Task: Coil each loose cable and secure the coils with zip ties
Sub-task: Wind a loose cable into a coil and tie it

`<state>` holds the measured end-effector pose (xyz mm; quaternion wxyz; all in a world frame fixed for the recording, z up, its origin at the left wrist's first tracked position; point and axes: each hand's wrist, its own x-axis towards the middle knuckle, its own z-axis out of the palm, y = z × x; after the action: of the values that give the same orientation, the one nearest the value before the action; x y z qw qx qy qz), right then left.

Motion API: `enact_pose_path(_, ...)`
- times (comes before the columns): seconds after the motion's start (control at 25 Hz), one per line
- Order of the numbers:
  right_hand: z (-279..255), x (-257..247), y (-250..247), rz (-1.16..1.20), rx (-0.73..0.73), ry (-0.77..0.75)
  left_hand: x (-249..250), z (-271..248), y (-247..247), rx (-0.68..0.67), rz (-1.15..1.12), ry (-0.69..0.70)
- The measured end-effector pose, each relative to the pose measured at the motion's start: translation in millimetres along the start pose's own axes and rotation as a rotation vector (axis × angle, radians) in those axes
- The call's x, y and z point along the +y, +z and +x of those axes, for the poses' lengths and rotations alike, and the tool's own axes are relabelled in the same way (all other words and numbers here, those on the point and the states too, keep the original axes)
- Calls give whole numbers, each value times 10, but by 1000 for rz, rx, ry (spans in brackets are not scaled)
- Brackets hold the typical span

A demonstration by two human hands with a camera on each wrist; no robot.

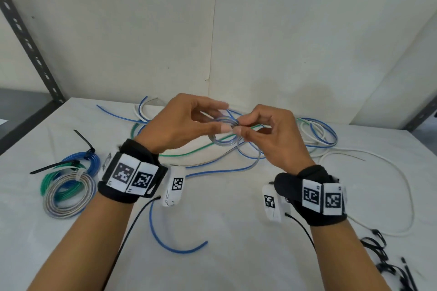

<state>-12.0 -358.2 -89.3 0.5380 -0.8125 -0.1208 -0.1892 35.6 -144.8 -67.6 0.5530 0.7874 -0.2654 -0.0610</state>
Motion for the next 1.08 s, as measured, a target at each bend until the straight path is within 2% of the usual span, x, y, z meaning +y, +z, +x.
enact_pose_path(0.08, -12, -7, -19, -90, -86, -2, -12, -6, 2, -68, 170, -8)
enact_pose_path(0.24, -10, -38, -28, -75, -82, -18, 6, -17, 39, -3, 209, 24)
enact_pose_path(0.44, 11, -54, -15, 116, 61, -8, 29, -5, 20, 185, -30, 22)
enact_pose_path(0.56, 27, -81, 16, 286, 180, 11, 29, 5, -17, 226, -290, 18)
enact_pose_path(0.76, -11, -141, 275, 434, 270, 36, 11, 52, 58, 293, -634, -13)
enact_pose_path(0.92, -30, -167, 377, 543, 384, 33, 37, 58, 158, 274, -717, -13)
enact_pose_path(1.08, -7, -162, 322, 510, 435, 16, 40, 56, 210, 227, -695, -21)
